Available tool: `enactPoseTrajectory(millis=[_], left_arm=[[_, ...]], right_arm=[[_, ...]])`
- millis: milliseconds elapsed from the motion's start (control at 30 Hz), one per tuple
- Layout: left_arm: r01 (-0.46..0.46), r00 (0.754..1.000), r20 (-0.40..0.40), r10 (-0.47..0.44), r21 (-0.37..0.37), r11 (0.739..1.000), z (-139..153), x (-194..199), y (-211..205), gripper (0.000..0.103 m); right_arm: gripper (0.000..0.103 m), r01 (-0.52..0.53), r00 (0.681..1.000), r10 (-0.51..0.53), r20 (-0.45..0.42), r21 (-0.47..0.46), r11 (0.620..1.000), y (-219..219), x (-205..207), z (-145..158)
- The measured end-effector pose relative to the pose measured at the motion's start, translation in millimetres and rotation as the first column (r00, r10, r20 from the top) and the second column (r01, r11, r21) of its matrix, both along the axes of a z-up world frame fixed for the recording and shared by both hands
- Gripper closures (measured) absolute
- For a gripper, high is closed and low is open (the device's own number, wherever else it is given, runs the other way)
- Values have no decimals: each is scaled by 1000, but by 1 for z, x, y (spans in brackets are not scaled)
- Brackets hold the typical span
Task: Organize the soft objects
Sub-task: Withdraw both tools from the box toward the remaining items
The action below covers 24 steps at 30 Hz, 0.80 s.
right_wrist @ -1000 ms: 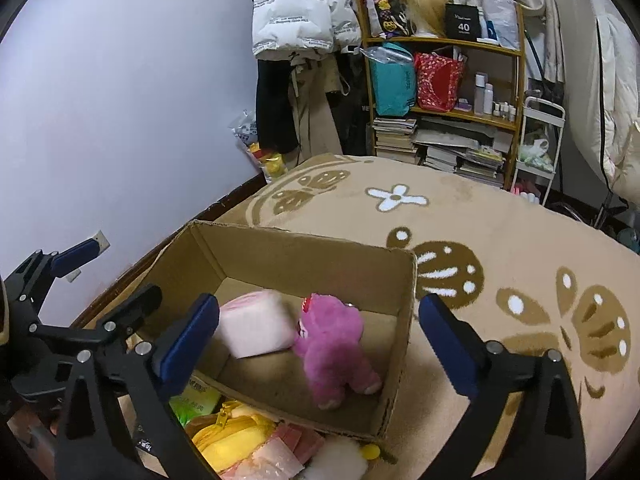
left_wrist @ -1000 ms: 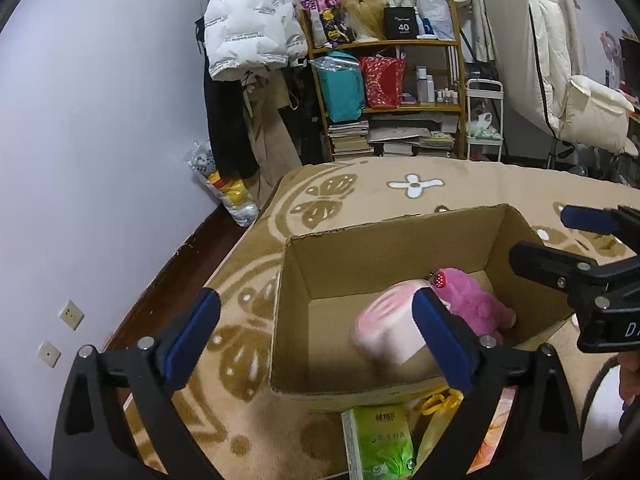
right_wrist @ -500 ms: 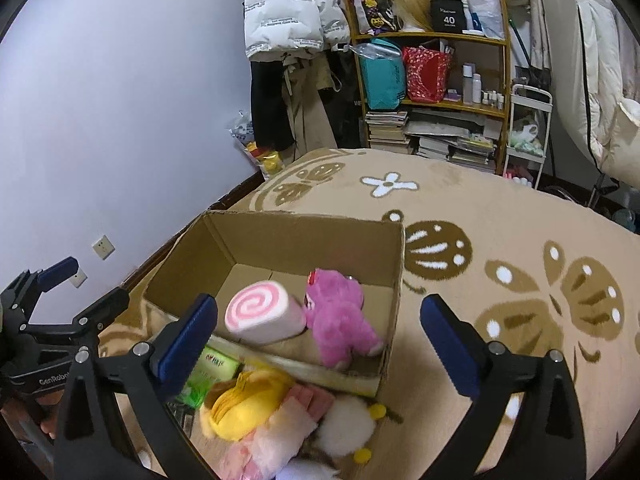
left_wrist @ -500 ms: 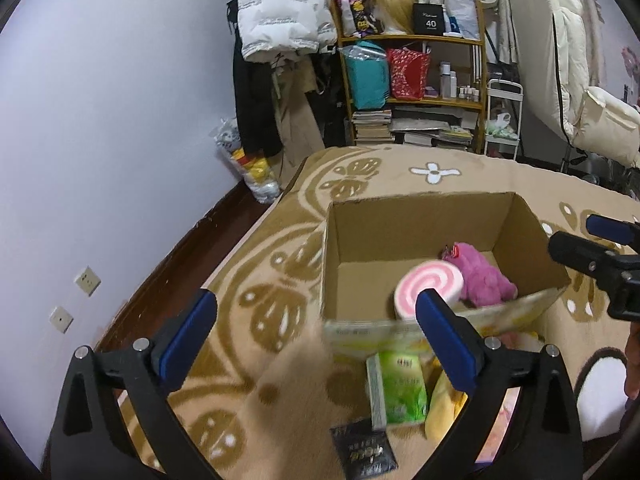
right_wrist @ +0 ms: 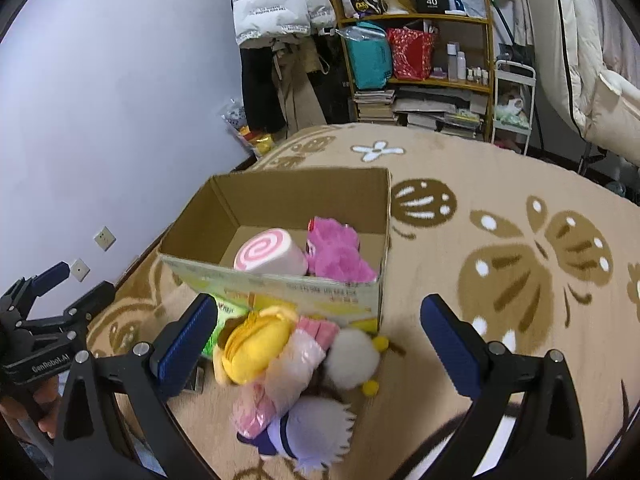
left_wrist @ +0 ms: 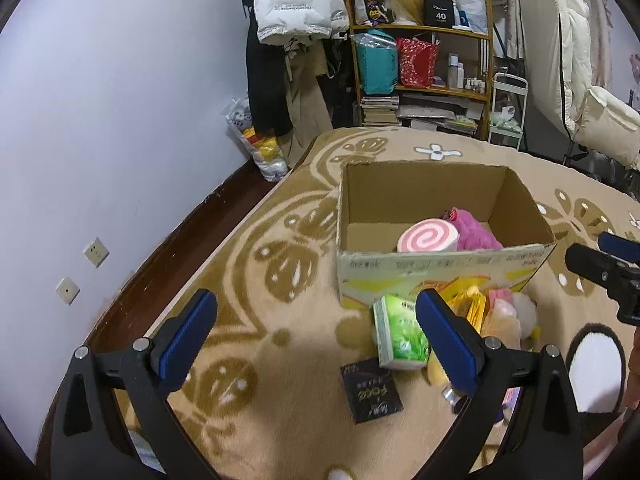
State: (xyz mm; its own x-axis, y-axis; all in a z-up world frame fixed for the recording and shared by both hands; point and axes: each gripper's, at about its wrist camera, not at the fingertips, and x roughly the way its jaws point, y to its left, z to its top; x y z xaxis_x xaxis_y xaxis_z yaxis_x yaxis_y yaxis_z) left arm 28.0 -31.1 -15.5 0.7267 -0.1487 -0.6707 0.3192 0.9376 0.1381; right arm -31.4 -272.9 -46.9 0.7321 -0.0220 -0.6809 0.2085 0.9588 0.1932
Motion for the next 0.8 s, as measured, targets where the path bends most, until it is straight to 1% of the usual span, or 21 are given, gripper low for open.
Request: enactPoseTrajectory(millis=[167,300,567,800], left_arm=[[-16,1000,-25,16,-12,1000,-4,1,5,4],[-22,999,-40,22,-4,1000,-10,5,4,4],[-9,996,-92,10,5,1000,-27,19,-5,4],[17,988,-156,-16,7,1000,-43,41,-17,4]], right_arm=[[0,-2,1000,2,-30,5,1000,5,-4,-11],[0,-10,999,10,-53,2,1000,10,-3,-20],[0,-33,994,34,-105,7,999,18,10,-39],[0,-70,987,69,-145,-3,998,29,25,-56]])
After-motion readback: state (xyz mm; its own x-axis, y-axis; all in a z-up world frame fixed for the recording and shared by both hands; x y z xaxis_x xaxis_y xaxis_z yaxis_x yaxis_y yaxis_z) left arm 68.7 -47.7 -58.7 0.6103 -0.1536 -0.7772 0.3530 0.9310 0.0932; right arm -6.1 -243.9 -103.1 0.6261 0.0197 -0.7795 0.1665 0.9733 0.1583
